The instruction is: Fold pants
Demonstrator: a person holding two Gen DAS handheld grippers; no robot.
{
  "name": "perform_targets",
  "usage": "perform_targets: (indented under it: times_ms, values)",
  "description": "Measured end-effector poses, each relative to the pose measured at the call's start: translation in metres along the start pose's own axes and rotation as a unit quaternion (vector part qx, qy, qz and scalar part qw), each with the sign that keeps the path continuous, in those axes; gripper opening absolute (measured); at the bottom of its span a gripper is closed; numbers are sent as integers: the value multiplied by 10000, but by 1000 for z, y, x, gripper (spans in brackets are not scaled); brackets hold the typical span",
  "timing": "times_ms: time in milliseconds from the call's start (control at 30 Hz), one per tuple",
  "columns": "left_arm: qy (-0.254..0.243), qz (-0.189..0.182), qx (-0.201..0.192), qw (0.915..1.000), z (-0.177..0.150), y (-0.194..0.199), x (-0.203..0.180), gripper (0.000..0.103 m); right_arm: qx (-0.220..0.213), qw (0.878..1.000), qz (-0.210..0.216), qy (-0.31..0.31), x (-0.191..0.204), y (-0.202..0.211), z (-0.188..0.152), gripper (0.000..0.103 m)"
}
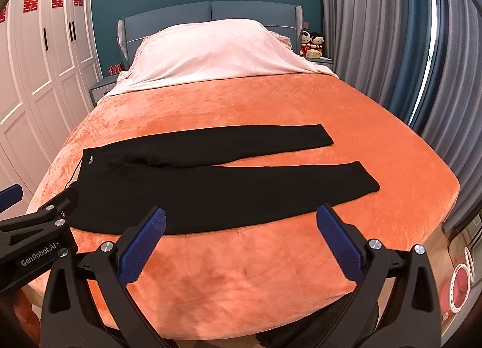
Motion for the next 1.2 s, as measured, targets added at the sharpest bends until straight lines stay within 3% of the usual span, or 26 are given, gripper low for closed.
perform_targets:
  times_ms: [667,1200]
  values:
    - [-18,37,81,10000,-2,-9,3,97,97,9999,27,-17,7,-6,-2,98]
    - [-68,97,492,9987,5,-68,-9,97,548,9984,92,126,4,-68,-3,98]
Point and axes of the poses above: each gripper's, at about its wrist camera, not at the fingertips, and y roughly against the way its jaws point, x to its left, z to its top, the point moved 2 cm from there along -y, roughly the way its jaws point, and after that the axes turned 5 degrees about y, right-handed, at the moved point
